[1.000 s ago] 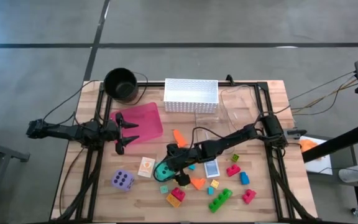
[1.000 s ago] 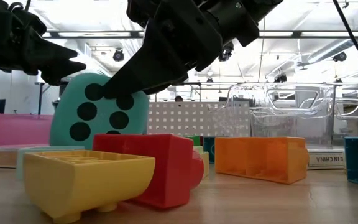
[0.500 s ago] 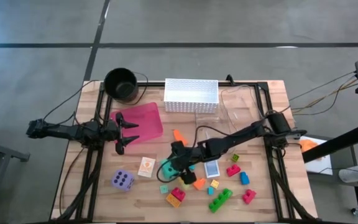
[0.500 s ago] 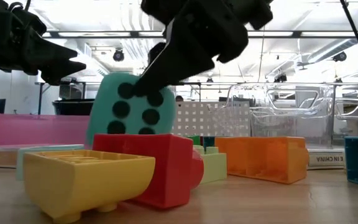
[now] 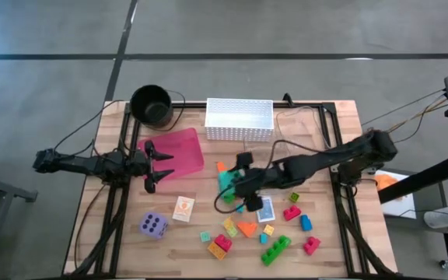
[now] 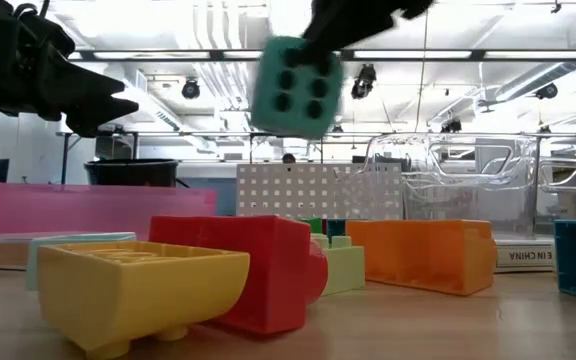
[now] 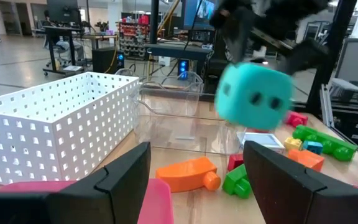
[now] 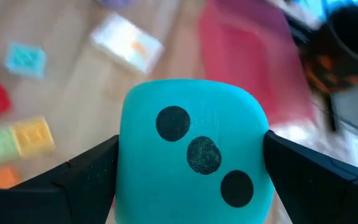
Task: Pick & Place Toys
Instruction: Put the light blue dice into the left transparent bin
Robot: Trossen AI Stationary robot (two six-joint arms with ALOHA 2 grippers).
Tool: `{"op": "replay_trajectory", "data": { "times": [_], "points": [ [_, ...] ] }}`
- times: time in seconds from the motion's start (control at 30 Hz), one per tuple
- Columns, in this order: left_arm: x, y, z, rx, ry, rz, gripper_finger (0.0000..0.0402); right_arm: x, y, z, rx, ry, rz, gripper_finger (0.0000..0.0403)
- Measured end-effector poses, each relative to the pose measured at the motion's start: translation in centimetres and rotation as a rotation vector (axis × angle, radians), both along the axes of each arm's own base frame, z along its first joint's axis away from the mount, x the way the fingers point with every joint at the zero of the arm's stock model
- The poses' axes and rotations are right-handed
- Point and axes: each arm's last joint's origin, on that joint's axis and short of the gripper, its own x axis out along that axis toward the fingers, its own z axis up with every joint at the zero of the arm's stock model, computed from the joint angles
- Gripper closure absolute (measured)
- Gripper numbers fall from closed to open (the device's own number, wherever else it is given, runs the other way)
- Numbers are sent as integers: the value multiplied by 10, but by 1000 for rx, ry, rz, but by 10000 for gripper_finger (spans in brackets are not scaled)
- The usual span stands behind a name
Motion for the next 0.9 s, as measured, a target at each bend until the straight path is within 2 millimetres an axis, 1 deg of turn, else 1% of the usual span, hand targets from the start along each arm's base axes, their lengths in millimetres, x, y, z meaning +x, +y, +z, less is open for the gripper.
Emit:
{"op": "replay_trajectory", "data": {
  "times": [0.13,0.23,0.33,0.5,0.6,0.73,0.83,0.9],
  "points": [
    [1,0,-1,1,12,-1,142,-29,-11,18,-45,5,-113,40],
    [1,0,-2,2,19,-2,142,-49,-25,19,-33,5,-214,40],
    [1,0,-2,3,24,-1,142,-65,-43,6,14,2,-311,40],
    [2,0,-3,4,31,-1,142,-82,-72,-26,43,-47,-430,40],
    [2,0,-3,4,32,0,142,-90,-86,-40,65,-75,-498,40],
    [2,0,-3,4,31,0,142,-96,-94,-57,76,-89,-526,40],
    [2,0,-3,4,31,0,142,-96,-95,-64,90,-117,-524,40],
    [2,0,-3,4,31,0,142,-98,-95,-71,91,-99,-521,40]
  ]
}}
